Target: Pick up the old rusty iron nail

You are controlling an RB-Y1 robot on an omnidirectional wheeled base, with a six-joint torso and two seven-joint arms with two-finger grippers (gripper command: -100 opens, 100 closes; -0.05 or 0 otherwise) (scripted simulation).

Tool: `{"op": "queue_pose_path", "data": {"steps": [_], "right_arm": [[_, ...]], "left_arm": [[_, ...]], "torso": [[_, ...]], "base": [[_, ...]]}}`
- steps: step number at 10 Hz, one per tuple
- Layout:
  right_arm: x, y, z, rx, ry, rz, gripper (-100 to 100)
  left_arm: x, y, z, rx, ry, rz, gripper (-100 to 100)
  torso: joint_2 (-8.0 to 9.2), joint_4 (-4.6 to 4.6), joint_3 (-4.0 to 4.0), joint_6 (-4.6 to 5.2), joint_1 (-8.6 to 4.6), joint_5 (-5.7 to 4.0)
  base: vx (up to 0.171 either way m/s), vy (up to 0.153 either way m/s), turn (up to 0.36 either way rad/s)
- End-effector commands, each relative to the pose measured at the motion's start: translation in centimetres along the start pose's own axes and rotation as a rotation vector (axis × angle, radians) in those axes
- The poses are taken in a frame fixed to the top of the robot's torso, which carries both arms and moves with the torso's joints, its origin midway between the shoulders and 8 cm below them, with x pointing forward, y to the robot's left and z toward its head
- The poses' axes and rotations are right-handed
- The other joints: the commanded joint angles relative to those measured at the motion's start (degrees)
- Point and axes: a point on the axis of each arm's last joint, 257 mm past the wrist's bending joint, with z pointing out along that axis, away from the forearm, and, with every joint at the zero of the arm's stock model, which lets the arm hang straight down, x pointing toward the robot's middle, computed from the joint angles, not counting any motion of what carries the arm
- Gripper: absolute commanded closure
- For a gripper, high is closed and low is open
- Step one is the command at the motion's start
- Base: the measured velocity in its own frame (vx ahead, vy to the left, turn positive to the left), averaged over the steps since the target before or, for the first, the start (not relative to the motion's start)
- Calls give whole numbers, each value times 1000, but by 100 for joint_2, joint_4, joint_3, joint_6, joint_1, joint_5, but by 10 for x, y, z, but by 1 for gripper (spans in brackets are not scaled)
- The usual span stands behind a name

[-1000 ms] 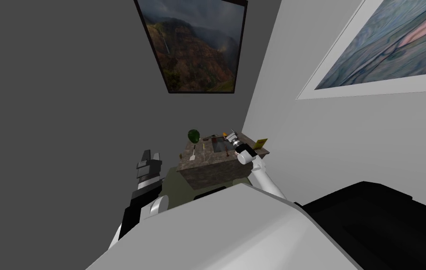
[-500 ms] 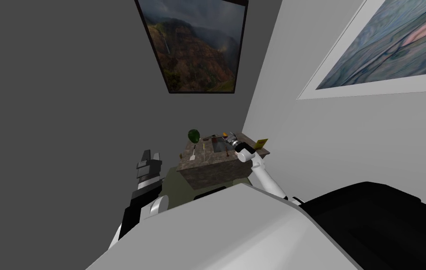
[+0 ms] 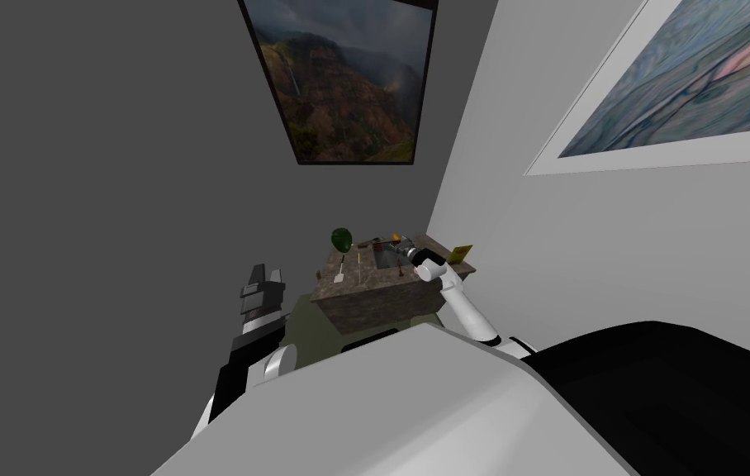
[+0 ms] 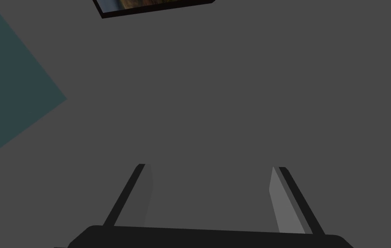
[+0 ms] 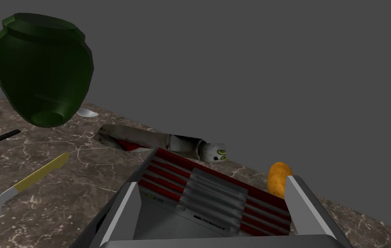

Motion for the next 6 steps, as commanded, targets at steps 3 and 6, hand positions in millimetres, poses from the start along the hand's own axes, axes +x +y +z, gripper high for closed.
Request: {"op": "queue_pose_path", "data": {"steps": [3, 6], "right_arm": [[-27, -9, 5, 53, -105, 112, -100], [-47, -15, 8, 86, -184, 189, -100]], "left_arm": [[0, 0, 0, 0, 0, 0, 0], [0, 0, 0, 0, 0, 0, 0]], "torso": [[-1, 0, 0, 0, 0, 0], [-1, 0, -1, 1, 0, 0]], "base": [[3, -5, 9], [4, -6, 8]]}}
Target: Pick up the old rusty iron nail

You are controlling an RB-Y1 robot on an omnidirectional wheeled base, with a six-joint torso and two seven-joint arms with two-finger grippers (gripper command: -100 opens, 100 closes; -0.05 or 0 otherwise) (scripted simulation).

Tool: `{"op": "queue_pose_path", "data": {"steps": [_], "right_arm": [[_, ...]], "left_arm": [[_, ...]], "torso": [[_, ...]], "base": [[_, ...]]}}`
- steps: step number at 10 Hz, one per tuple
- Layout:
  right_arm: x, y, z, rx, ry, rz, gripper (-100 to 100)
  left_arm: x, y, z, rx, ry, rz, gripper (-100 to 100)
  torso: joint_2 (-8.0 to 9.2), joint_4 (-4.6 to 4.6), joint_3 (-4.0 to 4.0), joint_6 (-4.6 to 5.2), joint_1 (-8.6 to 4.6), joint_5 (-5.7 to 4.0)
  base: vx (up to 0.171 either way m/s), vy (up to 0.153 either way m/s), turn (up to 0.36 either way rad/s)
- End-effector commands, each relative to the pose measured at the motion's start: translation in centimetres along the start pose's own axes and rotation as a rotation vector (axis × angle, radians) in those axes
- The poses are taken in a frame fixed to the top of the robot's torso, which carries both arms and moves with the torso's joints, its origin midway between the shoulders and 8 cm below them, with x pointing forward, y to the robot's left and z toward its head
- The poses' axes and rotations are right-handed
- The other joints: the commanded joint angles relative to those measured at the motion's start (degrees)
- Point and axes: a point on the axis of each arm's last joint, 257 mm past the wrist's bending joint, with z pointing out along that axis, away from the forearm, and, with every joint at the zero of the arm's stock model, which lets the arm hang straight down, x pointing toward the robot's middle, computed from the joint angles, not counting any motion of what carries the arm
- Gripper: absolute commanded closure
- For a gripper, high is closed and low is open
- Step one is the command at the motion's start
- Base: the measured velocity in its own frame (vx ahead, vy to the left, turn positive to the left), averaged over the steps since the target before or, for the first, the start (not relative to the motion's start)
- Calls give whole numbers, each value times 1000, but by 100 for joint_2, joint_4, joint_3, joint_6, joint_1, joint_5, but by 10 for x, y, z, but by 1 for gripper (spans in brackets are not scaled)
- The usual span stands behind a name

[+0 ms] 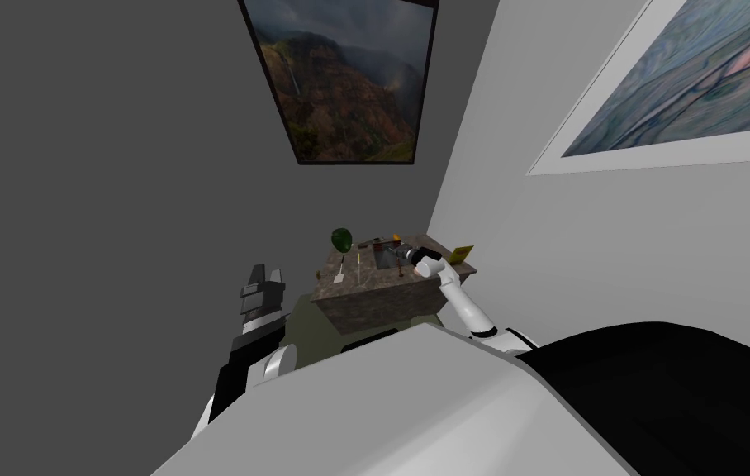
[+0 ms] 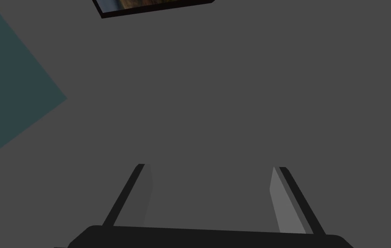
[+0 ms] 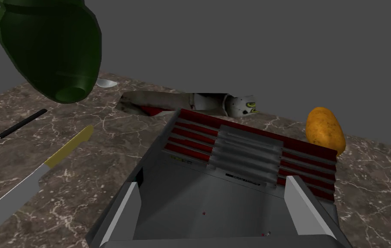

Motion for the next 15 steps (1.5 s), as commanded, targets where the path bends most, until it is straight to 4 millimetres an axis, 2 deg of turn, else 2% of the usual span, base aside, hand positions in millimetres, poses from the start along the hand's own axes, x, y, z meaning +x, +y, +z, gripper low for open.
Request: {"op": "queue_pose_path", "data": {"steps": [1, 5, 8, 15], "right_arm": [[-13, 1, 4, 22, -57, 62, -100], [-39, -2, 5, 47, -164, 156, -100], [-67, 1, 7, 64, -288, 271, -100], [-117, 8, -6, 47, -524, 465, -100]], "left_arm": [[0, 0, 0, 0, 0, 0, 0], [0, 0, 0, 0, 0, 0, 0], [0, 0, 0, 0, 0, 0, 0], [0, 0, 0, 0, 0, 0, 0]], "torso": [[0, 0, 0, 0, 0, 0], [-2, 0, -1, 0, 0, 0], [-2, 0, -1, 0, 2, 1], [-5, -1, -2, 0, 4, 1]], "base": [[5, -5, 15], [7, -5, 8], [11, 2, 12], [14, 5, 5]]}}
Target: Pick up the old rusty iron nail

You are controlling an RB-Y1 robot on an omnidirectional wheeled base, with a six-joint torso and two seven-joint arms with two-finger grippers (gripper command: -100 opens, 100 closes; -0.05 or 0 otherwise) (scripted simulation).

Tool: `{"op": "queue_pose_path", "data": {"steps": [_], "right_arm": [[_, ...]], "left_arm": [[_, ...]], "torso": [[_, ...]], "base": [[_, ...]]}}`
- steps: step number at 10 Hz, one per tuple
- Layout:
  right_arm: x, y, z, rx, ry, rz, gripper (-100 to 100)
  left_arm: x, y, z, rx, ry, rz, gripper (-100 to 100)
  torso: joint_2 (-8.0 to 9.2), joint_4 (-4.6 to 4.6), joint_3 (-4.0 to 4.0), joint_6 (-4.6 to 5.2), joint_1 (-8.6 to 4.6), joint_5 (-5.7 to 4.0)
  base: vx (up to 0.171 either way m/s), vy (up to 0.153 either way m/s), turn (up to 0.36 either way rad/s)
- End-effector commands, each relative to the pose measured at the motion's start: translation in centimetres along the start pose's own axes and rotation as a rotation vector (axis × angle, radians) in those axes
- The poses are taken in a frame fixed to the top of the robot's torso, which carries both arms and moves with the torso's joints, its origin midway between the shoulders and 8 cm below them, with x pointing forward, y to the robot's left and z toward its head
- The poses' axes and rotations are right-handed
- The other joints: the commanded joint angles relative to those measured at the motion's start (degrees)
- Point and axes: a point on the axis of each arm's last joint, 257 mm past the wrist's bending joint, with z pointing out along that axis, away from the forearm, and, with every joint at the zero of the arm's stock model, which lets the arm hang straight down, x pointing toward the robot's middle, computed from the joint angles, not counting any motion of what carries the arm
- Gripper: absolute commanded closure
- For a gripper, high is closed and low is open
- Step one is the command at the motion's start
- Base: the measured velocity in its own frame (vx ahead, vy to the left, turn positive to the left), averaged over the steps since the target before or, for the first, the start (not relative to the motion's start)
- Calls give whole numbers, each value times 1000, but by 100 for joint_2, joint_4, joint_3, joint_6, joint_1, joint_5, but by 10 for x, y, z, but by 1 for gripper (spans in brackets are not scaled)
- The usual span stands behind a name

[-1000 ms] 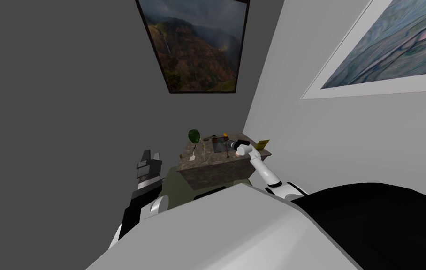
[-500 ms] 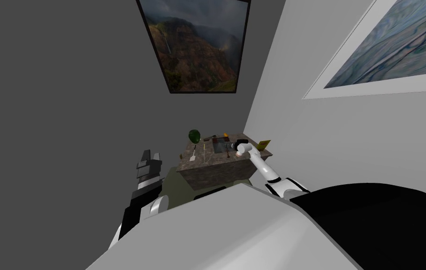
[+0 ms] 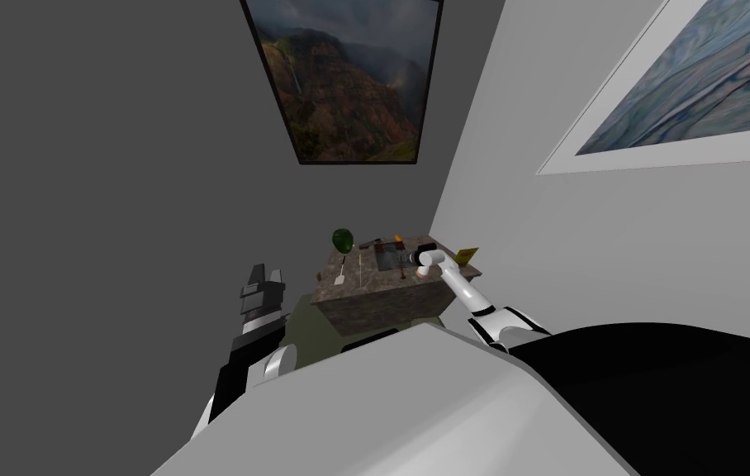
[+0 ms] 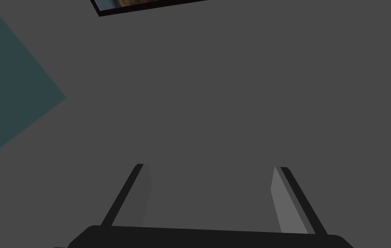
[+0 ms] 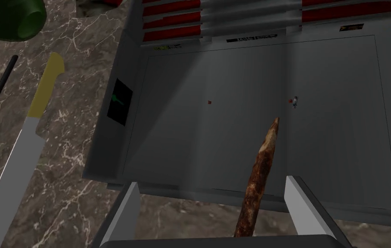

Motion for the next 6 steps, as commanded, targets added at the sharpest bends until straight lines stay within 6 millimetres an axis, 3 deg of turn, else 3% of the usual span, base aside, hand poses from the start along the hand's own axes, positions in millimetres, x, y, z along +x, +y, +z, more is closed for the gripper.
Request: {"op": "queue_pose_path", "data": {"steps": [1, 6], "right_arm": [[-12, 10, 2, -14, -65, 63, -100], [-39, 34, -2, -61, -209, 210, -100]], "left_arm": [[0, 0, 0, 0, 0, 0, 0], [0, 0, 0, 0, 0, 0, 0]], "torso": [[0, 0, 0, 0, 0, 0], [-1, 0, 0, 0, 4, 1]], "base": [[18, 9, 6], [20, 14, 7]]}}
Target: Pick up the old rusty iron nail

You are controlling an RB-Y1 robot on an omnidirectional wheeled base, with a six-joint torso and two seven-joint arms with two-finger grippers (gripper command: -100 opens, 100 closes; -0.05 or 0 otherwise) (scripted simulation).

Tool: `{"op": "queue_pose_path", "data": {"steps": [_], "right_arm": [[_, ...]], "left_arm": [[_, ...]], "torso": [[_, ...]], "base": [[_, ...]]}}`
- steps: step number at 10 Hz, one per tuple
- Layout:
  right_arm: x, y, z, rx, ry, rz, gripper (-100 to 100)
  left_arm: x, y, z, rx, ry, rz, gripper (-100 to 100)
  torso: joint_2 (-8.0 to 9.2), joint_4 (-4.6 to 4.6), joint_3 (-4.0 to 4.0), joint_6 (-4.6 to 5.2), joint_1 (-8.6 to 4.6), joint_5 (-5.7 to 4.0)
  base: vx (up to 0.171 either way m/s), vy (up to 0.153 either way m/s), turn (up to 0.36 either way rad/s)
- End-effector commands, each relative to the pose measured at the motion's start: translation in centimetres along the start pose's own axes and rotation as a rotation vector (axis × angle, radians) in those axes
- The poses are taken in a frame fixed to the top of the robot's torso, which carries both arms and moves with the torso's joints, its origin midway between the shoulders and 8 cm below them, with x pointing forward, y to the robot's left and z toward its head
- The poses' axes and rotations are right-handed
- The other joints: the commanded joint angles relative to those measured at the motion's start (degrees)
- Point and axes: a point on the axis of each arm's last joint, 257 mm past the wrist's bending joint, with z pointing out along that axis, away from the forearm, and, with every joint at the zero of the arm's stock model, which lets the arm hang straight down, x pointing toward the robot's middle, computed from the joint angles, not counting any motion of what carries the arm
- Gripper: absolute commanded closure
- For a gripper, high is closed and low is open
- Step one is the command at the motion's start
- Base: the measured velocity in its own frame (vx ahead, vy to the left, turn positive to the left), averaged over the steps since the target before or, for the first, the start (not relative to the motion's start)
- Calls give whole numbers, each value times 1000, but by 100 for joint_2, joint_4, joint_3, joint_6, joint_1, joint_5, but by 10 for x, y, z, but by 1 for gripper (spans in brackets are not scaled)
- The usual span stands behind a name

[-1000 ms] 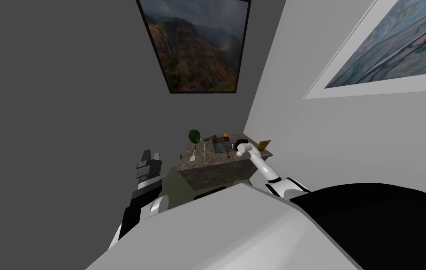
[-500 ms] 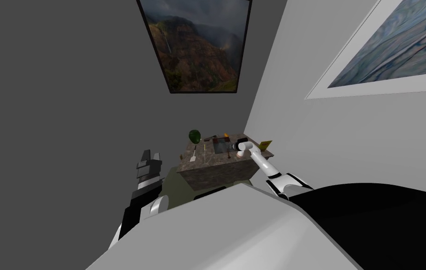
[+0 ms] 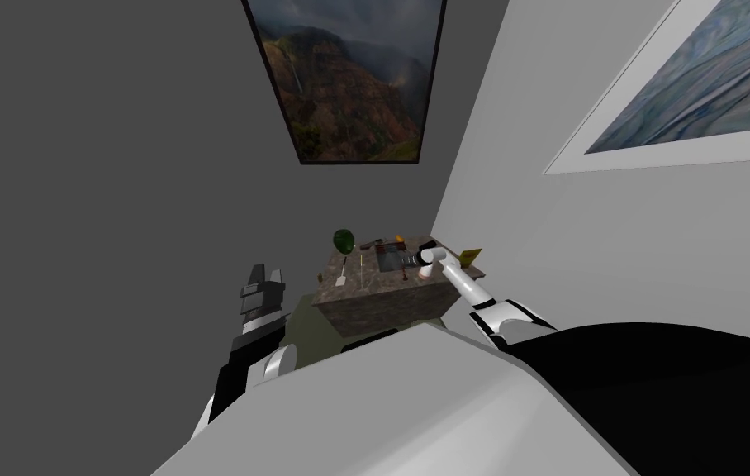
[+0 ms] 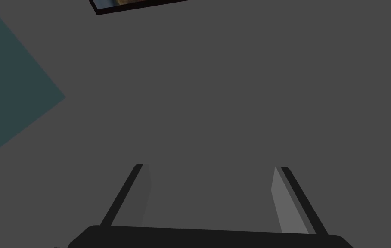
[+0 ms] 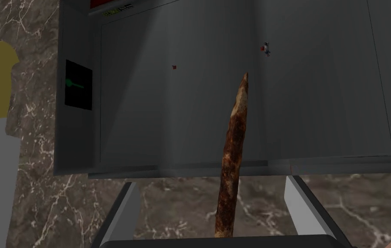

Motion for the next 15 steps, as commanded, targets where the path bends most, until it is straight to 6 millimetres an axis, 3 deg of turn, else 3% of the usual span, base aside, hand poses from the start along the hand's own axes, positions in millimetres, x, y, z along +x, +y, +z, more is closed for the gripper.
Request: {"op": "queue_pose_path", "data": {"steps": [1, 5, 6, 7, 8, 15], "right_arm": [[-6, 6, 1, -12, -34, 34, -100], [-26, 30, -3, -59, -147, 155, -100], [-20, 26, -3, -52, -130, 137, -100], [-21, 27, -3, -53, -134, 141, 0], [-17, 37, 1, -65, -123, 164, -100], [-8, 76, 12, -111, -86, 255, -100]], "left_arm": [[0, 0, 0, 0, 0, 0, 0], [0, 0, 0, 0, 0, 0, 0], [0, 0, 0, 0, 0, 0, 0], [0, 0, 0, 0, 0, 0, 0], [0, 0, 0, 0, 0, 0, 0], [0, 0, 0, 0, 0, 0, 0]], "torso": [[0, 0, 0, 0, 0, 0], [1, 0, 0, 0, 4, 1], [1, 0, 0, 0, 0, 0], [5, 1, 2, 1, -4, -1], [8, 1, 4, 1, -6, -2], [34, 6, 19, 0, -17, -6]], "base": [[20, 21, 5], [22, 27, 19], [11, 6, 2], [0, 0, 0], [-39, -14, 208], [-66, -19, 163]]}}
